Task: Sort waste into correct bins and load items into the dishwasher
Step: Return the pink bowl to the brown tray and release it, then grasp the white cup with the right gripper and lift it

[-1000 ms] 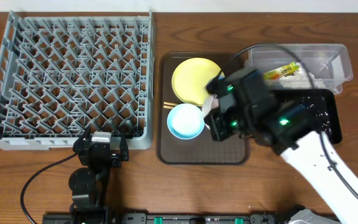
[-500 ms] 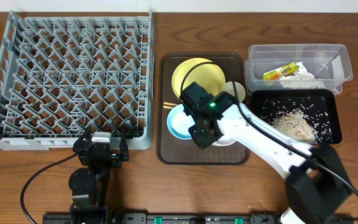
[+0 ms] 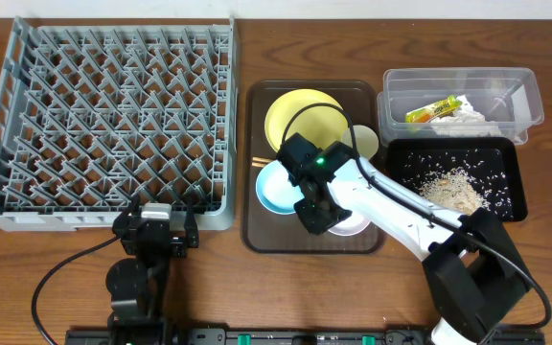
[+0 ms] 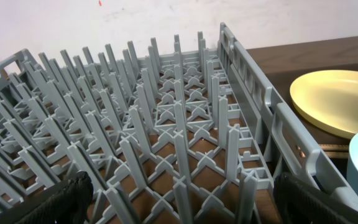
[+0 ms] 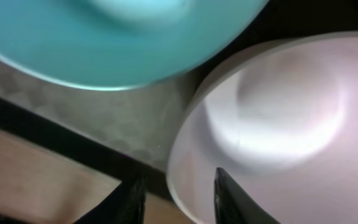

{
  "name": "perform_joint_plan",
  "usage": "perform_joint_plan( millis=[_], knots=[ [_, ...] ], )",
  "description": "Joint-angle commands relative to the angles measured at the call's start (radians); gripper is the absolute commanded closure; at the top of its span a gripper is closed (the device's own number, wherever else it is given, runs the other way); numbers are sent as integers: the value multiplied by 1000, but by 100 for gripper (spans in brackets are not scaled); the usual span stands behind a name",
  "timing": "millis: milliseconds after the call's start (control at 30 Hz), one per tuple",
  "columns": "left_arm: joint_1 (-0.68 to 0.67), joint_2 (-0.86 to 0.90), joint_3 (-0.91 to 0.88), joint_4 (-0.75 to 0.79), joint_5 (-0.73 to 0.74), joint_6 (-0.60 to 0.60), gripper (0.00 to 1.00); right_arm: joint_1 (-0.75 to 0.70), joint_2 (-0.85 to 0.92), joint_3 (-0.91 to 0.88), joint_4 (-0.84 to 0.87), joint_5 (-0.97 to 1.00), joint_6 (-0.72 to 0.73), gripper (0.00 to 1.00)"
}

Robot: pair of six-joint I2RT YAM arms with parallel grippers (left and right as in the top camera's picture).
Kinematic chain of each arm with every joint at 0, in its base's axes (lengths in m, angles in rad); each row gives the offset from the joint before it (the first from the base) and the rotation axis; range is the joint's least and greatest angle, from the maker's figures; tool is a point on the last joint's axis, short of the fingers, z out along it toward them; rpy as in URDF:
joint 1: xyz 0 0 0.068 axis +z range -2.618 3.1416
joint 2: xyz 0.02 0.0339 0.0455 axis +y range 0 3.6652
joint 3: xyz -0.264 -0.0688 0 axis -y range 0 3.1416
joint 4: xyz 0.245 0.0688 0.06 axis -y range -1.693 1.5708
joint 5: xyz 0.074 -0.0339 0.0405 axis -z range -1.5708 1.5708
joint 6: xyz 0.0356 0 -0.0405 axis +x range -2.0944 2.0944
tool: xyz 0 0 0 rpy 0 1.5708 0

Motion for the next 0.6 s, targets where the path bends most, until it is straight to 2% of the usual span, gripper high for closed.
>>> perform_joint_plan(
  millis=[0,133,200,333,567],
  knots=[
    [4,-1,-16,-34,28,14,6,-46,-65,118,-21,-29,12,62],
    [4,-1,-16,-34,28,14,6,-133,-101,222,-34,41,32,57],
    [4,-1,-16,-34,28,14,6,-207,-103,229,-2,103,108,60],
    [4,-1,-16,-34,28,14,6,-311,-69,209,90,109,156,64],
    [4,-1,-16,-34,28,14,6,-386,29,206,111,109,182,62]
  ],
)
